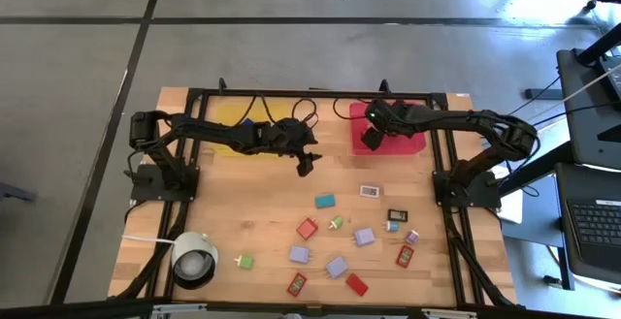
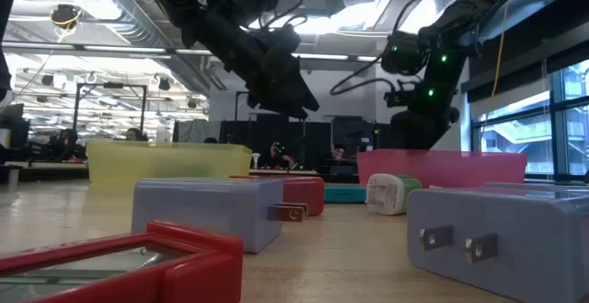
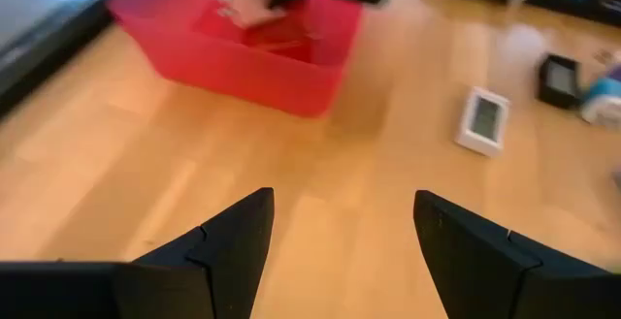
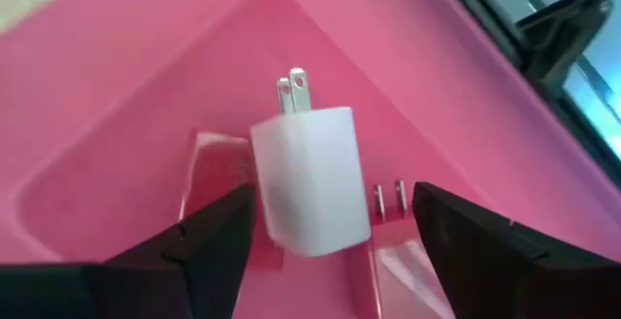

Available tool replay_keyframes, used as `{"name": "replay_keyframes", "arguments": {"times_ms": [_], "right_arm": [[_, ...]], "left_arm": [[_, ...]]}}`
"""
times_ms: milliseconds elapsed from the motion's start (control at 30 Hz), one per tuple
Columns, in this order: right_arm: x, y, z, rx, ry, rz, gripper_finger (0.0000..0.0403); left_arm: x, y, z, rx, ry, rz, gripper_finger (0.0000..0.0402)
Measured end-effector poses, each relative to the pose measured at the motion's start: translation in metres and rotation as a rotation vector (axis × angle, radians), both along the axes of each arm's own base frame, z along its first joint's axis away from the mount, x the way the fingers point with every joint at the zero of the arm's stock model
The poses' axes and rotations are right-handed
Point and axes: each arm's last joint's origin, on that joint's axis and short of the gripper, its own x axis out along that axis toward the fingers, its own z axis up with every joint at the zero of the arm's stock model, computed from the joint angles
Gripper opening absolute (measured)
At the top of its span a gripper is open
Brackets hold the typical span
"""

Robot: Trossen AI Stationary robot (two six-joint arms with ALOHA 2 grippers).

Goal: Pick & Place Office items
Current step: Put the white charger adapter into the red bin, then put the light blue digital clock into the yellow bin

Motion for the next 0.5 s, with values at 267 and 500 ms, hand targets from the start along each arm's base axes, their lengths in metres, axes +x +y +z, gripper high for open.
{"name": "replay_keyframes", "arguments": {"times_ms": [267,500], "right_arm": [[-0.017,0.012,0.039,0.011,-0.164,-0.019,0.0283],[-0.022,0.022,0.055,0.096,-0.290,0.041,0.0284]], "left_arm": [[0.010,-0.025,-0.019,-0.015,0.056,-0.080,0.0247],[0.016,-0.061,-0.036,-0.024,0.096,-0.166,0.0247]]}}
